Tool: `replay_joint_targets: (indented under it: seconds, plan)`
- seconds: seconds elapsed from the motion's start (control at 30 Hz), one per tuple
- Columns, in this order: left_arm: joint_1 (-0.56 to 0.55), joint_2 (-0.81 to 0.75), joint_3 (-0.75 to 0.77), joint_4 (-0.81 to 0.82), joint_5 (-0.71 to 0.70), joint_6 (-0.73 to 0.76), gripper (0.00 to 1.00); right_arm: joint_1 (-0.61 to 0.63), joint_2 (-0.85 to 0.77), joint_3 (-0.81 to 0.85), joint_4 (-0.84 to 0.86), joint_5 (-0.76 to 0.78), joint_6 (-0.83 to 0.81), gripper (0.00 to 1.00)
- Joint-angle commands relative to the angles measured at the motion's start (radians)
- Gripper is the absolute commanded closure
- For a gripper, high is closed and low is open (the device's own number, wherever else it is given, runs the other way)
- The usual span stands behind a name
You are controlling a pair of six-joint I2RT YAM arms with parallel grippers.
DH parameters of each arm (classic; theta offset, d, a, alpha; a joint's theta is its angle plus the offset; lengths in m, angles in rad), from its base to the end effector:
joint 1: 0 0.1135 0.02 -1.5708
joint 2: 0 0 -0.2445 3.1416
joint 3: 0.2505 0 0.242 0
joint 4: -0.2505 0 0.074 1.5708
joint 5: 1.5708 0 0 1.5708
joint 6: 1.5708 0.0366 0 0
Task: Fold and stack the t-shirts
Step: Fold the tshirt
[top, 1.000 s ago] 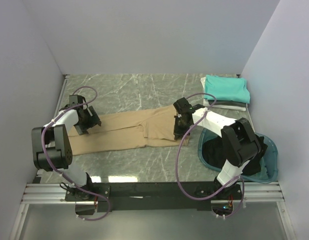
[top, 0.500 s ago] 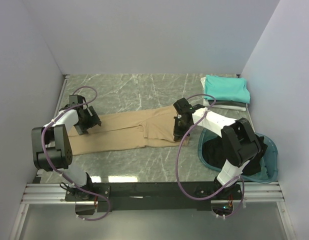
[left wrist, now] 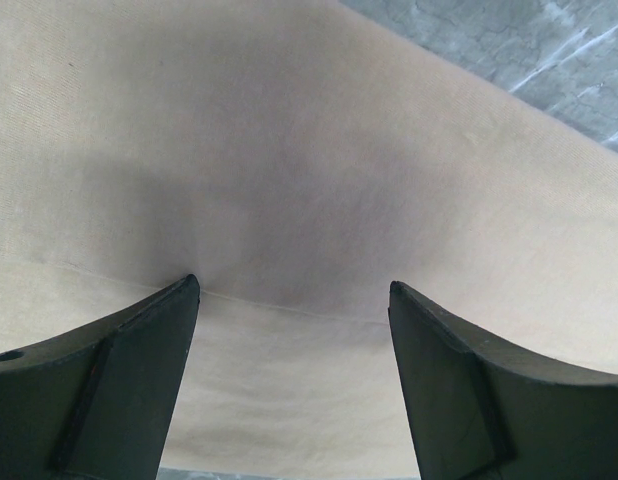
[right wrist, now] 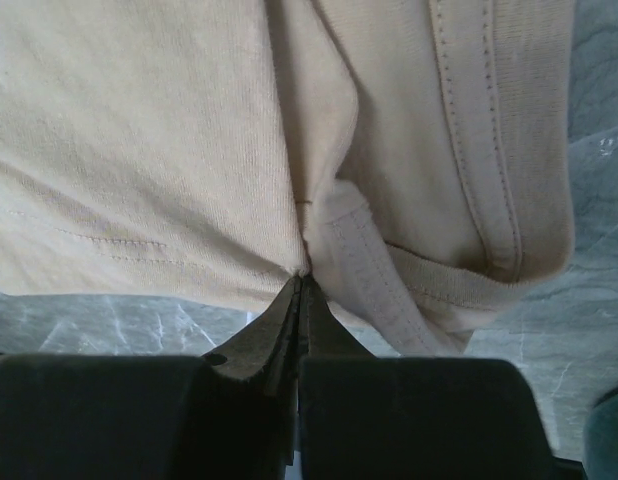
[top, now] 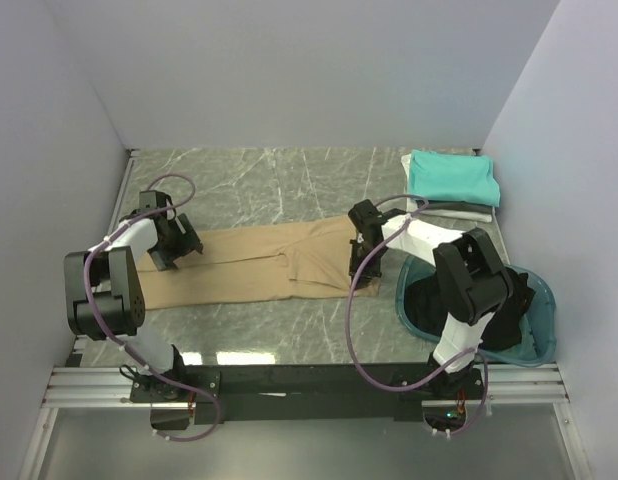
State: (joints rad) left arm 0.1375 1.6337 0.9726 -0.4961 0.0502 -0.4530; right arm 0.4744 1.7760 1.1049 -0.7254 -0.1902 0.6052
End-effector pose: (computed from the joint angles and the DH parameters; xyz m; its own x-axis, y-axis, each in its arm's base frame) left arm 0.2991 0.0395 0.1597 -0.7644 -0.5470 -0.3413 -0.5021 0.8371 -0.2172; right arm 0.2724 0.1477 0.1458 -0.9923 0.1185 -0.0367 0.1056 0.9620 0.2518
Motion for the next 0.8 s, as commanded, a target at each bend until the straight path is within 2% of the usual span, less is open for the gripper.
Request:
replay_joint_targets:
  seconds: [0.0,0.03,0.1,0.13,0.23,0.4,0.77]
  plan:
    - [-0.001,0.002,0.026,0.004,-0.012,0.019,0.18,-0.013,0.016,0.027,-0.034,-0.018,-0.021,1.00]
    - [-0.001,0.000,0.028,0.004,-0.012,0.020,0.18,-0.010,0.013,0.032,-0.035,-0.017,-0.024,0.99]
    - [0.001,-0.008,0.029,0.010,-0.003,0.022,0.17,-0.010,-0.001,0.045,-0.039,-0.008,-0.027,0.91]
    - [-0.001,-0.011,0.028,0.013,0.003,0.020,0.17,-0.011,-0.010,0.050,-0.045,-0.006,-0.027,0.77]
    - [0.001,-0.032,0.035,0.008,0.014,0.020,0.17,-0.011,-0.052,0.073,-0.063,0.001,-0.035,0.63]
    - [-0.003,-0.058,0.035,0.005,0.028,0.017,0.17,-0.010,-0.070,0.127,-0.080,0.015,-0.050,0.60]
    - [-0.015,-0.011,0.014,0.045,0.060,0.004,0.17,-0.011,0.117,0.254,-0.025,0.015,-0.059,0.61]
